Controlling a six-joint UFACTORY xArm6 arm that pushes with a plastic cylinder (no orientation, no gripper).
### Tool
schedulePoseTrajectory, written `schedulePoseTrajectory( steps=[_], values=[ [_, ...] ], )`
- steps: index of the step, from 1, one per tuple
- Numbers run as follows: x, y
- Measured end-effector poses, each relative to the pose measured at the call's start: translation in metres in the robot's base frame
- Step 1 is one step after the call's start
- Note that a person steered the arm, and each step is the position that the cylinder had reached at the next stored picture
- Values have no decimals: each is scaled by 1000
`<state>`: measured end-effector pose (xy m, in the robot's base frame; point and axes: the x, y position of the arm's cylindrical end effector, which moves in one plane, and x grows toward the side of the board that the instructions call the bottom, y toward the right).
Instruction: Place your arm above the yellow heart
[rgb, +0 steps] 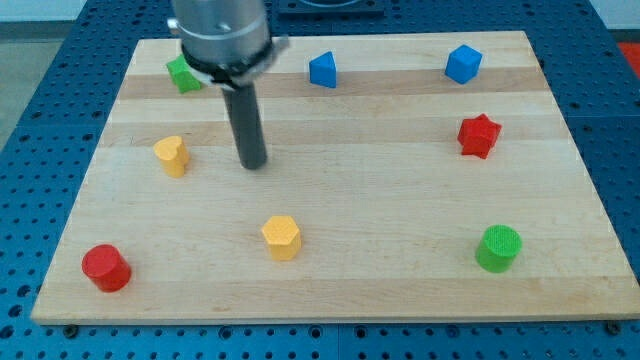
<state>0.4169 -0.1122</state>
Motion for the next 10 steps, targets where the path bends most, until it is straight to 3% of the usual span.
schedulePoseTrajectory(
  steps=[1, 2, 3, 6, 7, 8, 9, 10],
  values=[
    [-29, 11],
    [-25, 115],
    [15, 160],
    [154, 139],
    [166, 126],
    [170, 72],
    [162, 60],
    [94, 17]
  ],
)
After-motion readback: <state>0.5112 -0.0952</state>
